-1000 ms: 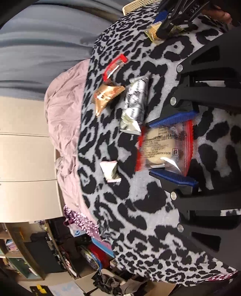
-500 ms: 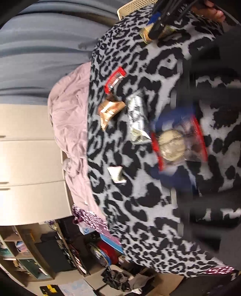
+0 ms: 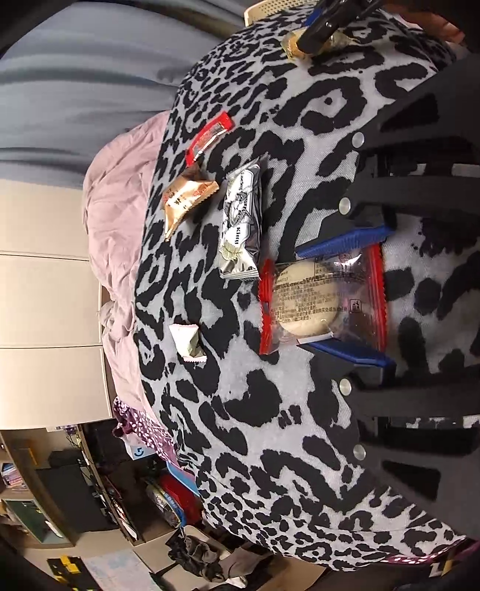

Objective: Organize snacks
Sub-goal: 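Carry the yellow-edged packet into the basket with the right tool while the left tool holds the bun packet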

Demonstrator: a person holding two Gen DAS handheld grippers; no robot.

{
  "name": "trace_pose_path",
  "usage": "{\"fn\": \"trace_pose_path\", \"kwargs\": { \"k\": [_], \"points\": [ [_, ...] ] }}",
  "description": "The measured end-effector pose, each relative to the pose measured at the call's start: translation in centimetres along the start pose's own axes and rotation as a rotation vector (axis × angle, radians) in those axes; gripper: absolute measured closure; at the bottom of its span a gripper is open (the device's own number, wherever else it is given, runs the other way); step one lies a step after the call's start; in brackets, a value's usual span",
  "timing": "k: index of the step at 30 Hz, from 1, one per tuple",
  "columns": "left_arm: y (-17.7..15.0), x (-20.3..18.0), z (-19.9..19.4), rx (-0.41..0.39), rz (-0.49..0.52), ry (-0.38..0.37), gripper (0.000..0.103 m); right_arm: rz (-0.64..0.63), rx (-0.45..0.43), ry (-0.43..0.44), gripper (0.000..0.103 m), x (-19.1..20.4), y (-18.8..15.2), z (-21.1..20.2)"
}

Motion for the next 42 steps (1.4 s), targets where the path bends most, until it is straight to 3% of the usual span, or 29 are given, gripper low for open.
{"fn": "trace_pose_path", "kwargs": {
  "k": [9,18,30,42],
  "points": [
    [1.6,-1.5,-3.1,-0.069,0.013,-0.037,0.063,0.019,-0.044,0.0,0.065,-1.0,1.0,-1.5],
    [3.7,-7.2,-5.2,-0.127,0.084,-0.148,0.063,0.073,-0.11,-0.052,0.065,-3.7,1.8,-3.9],
    [3.8,-17.0,-5.5,-0.114,0.195,-0.327,0.063,0.21,-0.212,-0.261,0.065,-13.3,1.9,-9.8],
    [3.0,-22.9,-6.0,-0.099,0.276,-0.421,0.063,0.353,-0.261,-0.484,0.064,-22.8,-0.4,-14.6]
  ]
}}
Point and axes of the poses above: each gripper's, at about its wrist camera, not at the fingertips, and z roughly the way its jaws point, x to its left, y to its top, the point moved 5 cm from there along z, roughly the way its jaws point, and after that the axes turned 11 degrees about -x, right-handed, at the moved point
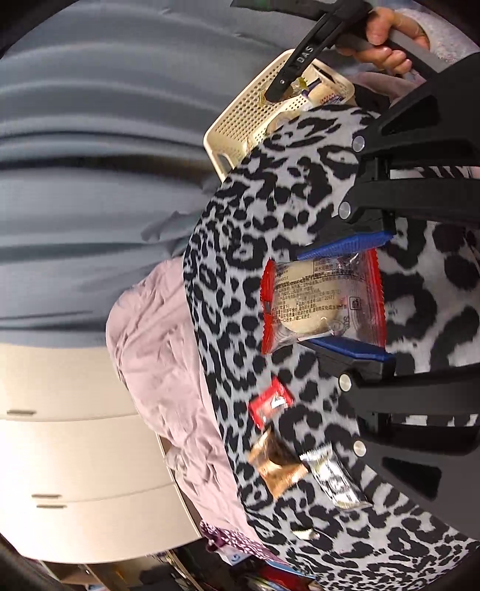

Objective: Organize snacks
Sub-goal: 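Carry the yellow-edged packet into the basket with the right tool while the left tool holds the bun packet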

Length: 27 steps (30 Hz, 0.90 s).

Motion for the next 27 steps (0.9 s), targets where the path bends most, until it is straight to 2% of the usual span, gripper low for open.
{"fn": "trace_pose_path", "kwargs": {
  "k": [1,2,3,4,8,16,27],
  "points": [
    [0.1,-0.5,0.1,0.001,0.006,-0.009,0.063,0.016,0.001,-0.013,0.063,-0.7,0.0,0.1],
    [0.1,-0.9,0.2,0.001,0.01,-0.016,0.063,0.034,0.003,-0.028,0.058,-1.5,0.0,0.3],
    [0.2,-1.3,0.3,0.0,0.014,-0.024,0.063,0.053,0.003,-0.043,0.048,-2.3,0.1,0.3],
    [0.3,-1.6,0.3,0.0,0.017,-0.031,0.063,0.079,-0.003,-0.06,0.046,-3.2,0.1,0.3],
    [0.5,-3.2,0.8,0.003,0.033,-0.059,0.063,0.118,-0.022,-0.099,0.046,-5.5,0.3,-0.1],
    [1.0,-7.2,2.2,0.014,0.073,-0.136,0.063,0.132,-0.027,-0.13,0.046,-7.5,-0.4,-0.8],
    [1.4,-15.7,5.6,0.05,0.168,-0.291,0.063,0.082,-0.066,-0.192,0.046,-8.6,-0.5,-1.8]
  ]
}}
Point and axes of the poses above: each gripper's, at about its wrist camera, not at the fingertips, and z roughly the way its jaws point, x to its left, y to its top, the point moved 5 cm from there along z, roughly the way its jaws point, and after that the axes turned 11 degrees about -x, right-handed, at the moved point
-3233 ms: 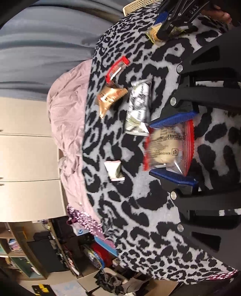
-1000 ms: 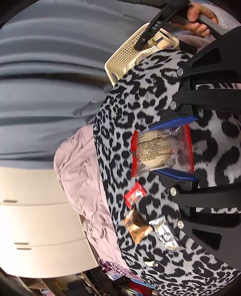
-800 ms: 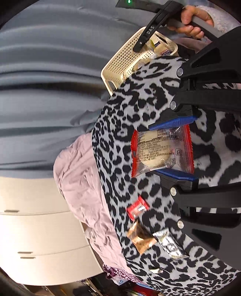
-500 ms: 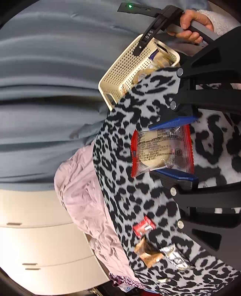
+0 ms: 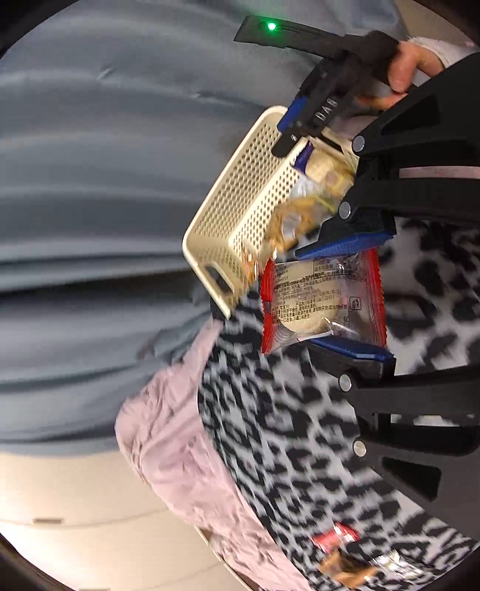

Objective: Organize snacks
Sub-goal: 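Carry the yellow-edged packet into the basket with the right tool while the left tool holds the bun packet, then lower the red-edged bun packet into the cream basket and open the left tool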

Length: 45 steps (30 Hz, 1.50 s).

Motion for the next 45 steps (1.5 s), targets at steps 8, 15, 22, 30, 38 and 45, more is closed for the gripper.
{"fn": "trace_pose_path", "kwargs": {
  "k": [8,15,22,30,38,45],
  "points": [
    [1.3,-5.5,4.3,0.035,0.059,-0.115,0.063,-0.016,-0.009,-0.038,0.046,-1.4,-0.4,-0.2],
    [2.1,-8.6,7.3,0.064,0.056,-0.173,0.062,-0.039,-0.022,-0.056,0.046,-1.9,-0.6,-0.3],
    [2.9,-8.9,9.0,0.045,0.045,-0.154,0.013,-0.059,-0.024,-0.065,0.046,-1.5,-0.8,-0.1],
    [2.8,-5.6,8.4,0.018,0.023,-0.077,0.011,-0.052,-0.025,-0.058,0.041,-1.1,-0.9,0.0],
    [2.6,-5.0,7.3,-0.001,0.07,-0.047,0.011,-0.063,-0.031,-0.051,0.041,-0.4,-0.6,-0.2],
    [2.4,-4.2,6.3,-0.001,0.059,-0.028,0.011,-0.074,-0.034,-0.023,0.034,0.9,-0.3,-0.5]
  ]
}}
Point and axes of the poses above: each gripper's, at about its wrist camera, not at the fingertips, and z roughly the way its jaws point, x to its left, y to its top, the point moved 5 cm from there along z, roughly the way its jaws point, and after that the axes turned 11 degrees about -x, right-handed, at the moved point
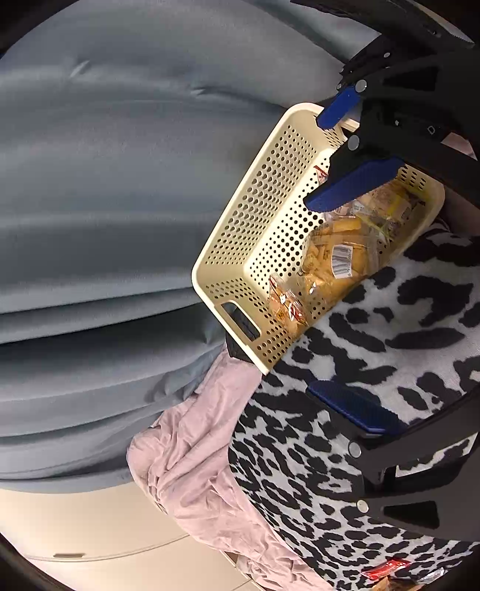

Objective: Organize snacks
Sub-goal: 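Lower the red-edged bun packet into the cream basket and open the left tool, then move both tools back over the remaining snacks on the blanket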

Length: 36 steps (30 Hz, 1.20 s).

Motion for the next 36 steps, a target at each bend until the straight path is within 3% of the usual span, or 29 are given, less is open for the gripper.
{"fn": "trace_pose_path", "kwargs": {
  "k": [15,32,36],
  "points": [
    [-0.9,4.8,-3.0,-0.022,-0.055,0.089,0.011,-0.063,0.009,0.115,0.033,5.1,0.0,-0.6],
    [-2.9,11.8,-8.0,-0.05,-0.13,0.198,0.011,-0.16,0.085,0.324,0.033,14.5,-1.9,-1.1],
    [-3.5,13.6,-9.3,-0.059,-0.147,0.222,0.011,-0.18,0.089,0.361,0.026,16.3,-2.3,-1.9]
  ]
}}
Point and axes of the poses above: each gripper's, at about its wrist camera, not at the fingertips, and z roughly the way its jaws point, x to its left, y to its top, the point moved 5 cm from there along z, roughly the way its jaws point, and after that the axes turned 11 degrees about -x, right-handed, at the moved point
